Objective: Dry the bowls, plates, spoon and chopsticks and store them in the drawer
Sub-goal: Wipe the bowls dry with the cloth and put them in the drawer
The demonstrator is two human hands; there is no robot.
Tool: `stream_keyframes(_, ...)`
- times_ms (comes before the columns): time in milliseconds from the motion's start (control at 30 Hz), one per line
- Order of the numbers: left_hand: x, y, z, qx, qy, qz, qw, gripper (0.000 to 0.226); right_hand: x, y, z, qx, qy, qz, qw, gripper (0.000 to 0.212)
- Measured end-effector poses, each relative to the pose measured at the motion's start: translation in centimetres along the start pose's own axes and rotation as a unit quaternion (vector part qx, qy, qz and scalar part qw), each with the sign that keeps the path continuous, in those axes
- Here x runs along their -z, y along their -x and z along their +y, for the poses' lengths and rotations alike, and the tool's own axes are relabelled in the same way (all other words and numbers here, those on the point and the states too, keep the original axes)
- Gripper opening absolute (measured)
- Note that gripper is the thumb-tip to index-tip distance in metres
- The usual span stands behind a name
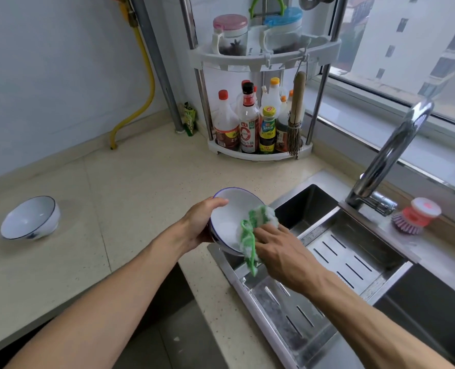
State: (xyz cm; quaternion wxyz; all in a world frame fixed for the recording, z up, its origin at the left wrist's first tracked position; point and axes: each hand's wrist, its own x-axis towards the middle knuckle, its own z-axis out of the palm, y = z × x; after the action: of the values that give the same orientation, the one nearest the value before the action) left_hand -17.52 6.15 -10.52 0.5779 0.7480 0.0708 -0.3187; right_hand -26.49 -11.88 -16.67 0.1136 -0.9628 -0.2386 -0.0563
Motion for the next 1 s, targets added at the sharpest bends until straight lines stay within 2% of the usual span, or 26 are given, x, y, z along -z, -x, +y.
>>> stream_keyframes(33,0.2,-0.3,0.0,-0.018,-0.032,0.0,0.999,0.042,0.3,-0.1,0.0,-0.002,-0.008,0.008,1.0,0.016)
stream_keyframes(67,0.5,-0.5,-0.1,-0.065,-0.109,0.008,0.992,0.061,0.5,-0.1,0.4,-0.002,-0.012,0.017,1.0,0.017)
stream_keyframes(100,1.1,-0.6,-0.1,-0.126,-0.225,0.003,0.966,0.079,0.8,-0.1,0.7,-0.001,-0.014,0.015,1.0,0.017)
stream_keyframes(133,1.5,-0.5,-0.2,-0.181,-0.366,-0.016,0.913,0.089,1.0,0.0,1.1,0.006,-0.011,0.013,1.0,0.016)
stream_keyframes(167,1.6,-0.4,-0.2,-0.229,-0.516,-0.042,0.824,0.093,1.3,0.1,1.4,0.013,-0.015,0.01,1.0,0.015)
stream_keyframes(200,1.6,-0.1,-0.4,-0.259,-0.642,-0.072,0.718,0.09,1.5,0.2,1.6,0.017,-0.03,0.009,0.999,0.016)
stream_keyframes(233,1.4,-0.1,-0.6,-0.278,-0.726,-0.098,0.621,0.078,1.7,0.2,1.6,0.017,-0.048,0.012,0.999,0.016)
stream_keyframes(267,1.2,-0.1,-0.8,-0.294,-0.768,-0.111,0.558,0.057,1.7,0.2,1.7,0.018,-0.066,0.025,0.997,0.016)
stream_keyframes(300,1.0,-0.5,-0.9,-0.31,-0.782,-0.115,0.528,0.035,1.6,0.3,1.7,0.013,-0.078,0.036,0.996,0.017)
stream_keyframes(333,0.8,-0.8,-0.8,-0.324,-0.776,-0.111,0.529,0.02,1.3,0.4,1.7,0.003,-0.092,0.048,0.995,0.016)
stream_keyframes(367,0.8,-1.1,-0.6,-0.328,-0.761,-0.102,0.551,0.013,1.2,0.4,1.9,-0.013,-0.103,0.052,0.993,0.014)
stream_keyframes(400,0.7,-1.1,-0.3,-0.314,-0.738,-0.1,0.589,0.01,1.1,0.6,2.3,-0.029,-0.113,0.058,0.992,0.013)
stream_keyframes(467,0.7,-0.8,-0.1,-0.251,-0.648,-0.114,0.71,0.014,1.6,0.7,3.0,-0.091,-0.141,0.092,0.981,0.021)
stream_keyframes(533,0.6,-0.3,-0.3,-0.186,-0.527,-0.134,0.818,0.029,2.6,0.9,3.6,-0.189,-0.202,0.146,0.95,0.027)
stream_keyframes(600,0.1,0.2,-0.5,-0.147,-0.427,-0.136,0.882,0.03,3.4,0.8,3.4,-0.28,-0.267,0.183,0.904,0.022)
stream_keyframes(667,-0.6,0.4,-0.4,-0.149,-0.365,-0.11,0.913,0.028,3.7,0.6,1.8,-0.308,-0.425,0.141,0.839,0.016)
stream_keyframes(733,-1.7,0.4,-0.1,-0.163,-0.299,-0.087,0.936,0.021,3.6,-0.2,-0.7,-0.268,-0.581,0.094,0.763,0.027)
stream_keyframes(800,-2.5,0.4,0.1,-0.182,-0.236,-0.077,0.951,0.011,2.5,-1.2,-2.4,-0.243,-0.606,0.094,0.752,0.047)
stream_keyframes(867,-3.1,0.8,0.2,-0.195,-0.212,-0.076,0.955,0.01,1.7,-2.4,-2.3,-0.273,-0.608,0.132,0.734,0.081)
stream_keyframes(900,-3.4,1.1,0.3,-0.2,-0.21,-0.087,0.953,0.012,1.7,-2.9,-1.7,-0.297,-0.602,0.153,0.725,0.087)
stream_keyframes(933,-3.7,1.4,0.4,-0.205,-0.211,-0.098,0.951,0.013,1.5,-3.3,-0.8,-0.319,-0.59,0.17,0.722,0.082)
stream_keyframes(1000,-3.9,1.6,0.4,-0.208,-0.214,-0.099,0.949,0.016,1.3,-4.0,-0.1,-0.348,-0.591,0.187,0.703,0.058)
